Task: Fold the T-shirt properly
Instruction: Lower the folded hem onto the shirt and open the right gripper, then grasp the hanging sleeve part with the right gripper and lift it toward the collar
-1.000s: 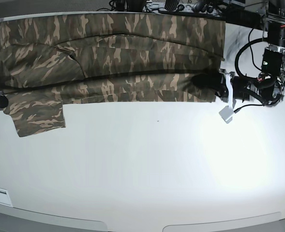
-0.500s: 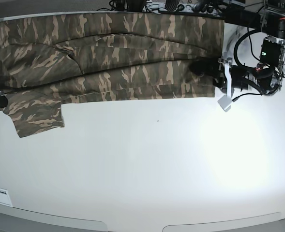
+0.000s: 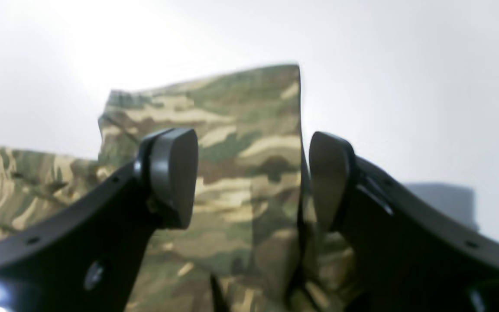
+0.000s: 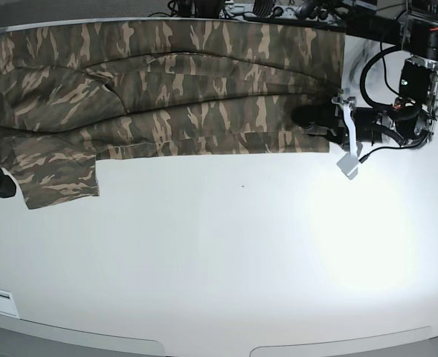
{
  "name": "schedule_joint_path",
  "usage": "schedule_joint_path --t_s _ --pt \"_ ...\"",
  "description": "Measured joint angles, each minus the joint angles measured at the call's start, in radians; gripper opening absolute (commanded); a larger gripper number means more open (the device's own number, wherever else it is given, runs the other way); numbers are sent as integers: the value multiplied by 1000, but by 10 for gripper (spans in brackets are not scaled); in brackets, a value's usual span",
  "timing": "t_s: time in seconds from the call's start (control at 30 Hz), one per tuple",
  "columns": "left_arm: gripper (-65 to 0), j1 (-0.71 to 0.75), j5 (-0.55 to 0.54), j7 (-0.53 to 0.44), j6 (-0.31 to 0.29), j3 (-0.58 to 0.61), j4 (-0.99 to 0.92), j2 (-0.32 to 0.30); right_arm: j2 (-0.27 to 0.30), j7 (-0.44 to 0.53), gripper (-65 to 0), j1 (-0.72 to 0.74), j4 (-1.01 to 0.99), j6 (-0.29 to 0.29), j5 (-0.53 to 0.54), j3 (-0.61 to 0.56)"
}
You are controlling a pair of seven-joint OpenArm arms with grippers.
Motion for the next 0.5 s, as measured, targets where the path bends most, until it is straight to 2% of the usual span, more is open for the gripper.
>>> schedule_joint_path --t_s 0.13,0.27,0.33,0.43,0.5 --pt "-413 0 0 0 0 0 0 0 -68 154 -228 -5 -1 -5 -243 0" --pt "-413 0 -13 0 0 0 0 0 -136 284 -228 -9 -3 -66 -396 0" --pt "-413 0 -14 1 0 0 0 0 -153 351 -228 -7 -2 -112 -472 0" --pt "-413 0 -11 1 0 0 0 0 -187 407 -228 -2 -3 -257 -613 1" --pt "-413 0 -11 1 0 0 0 0 -206 405 -228 -5 -3 -280 -639 2"
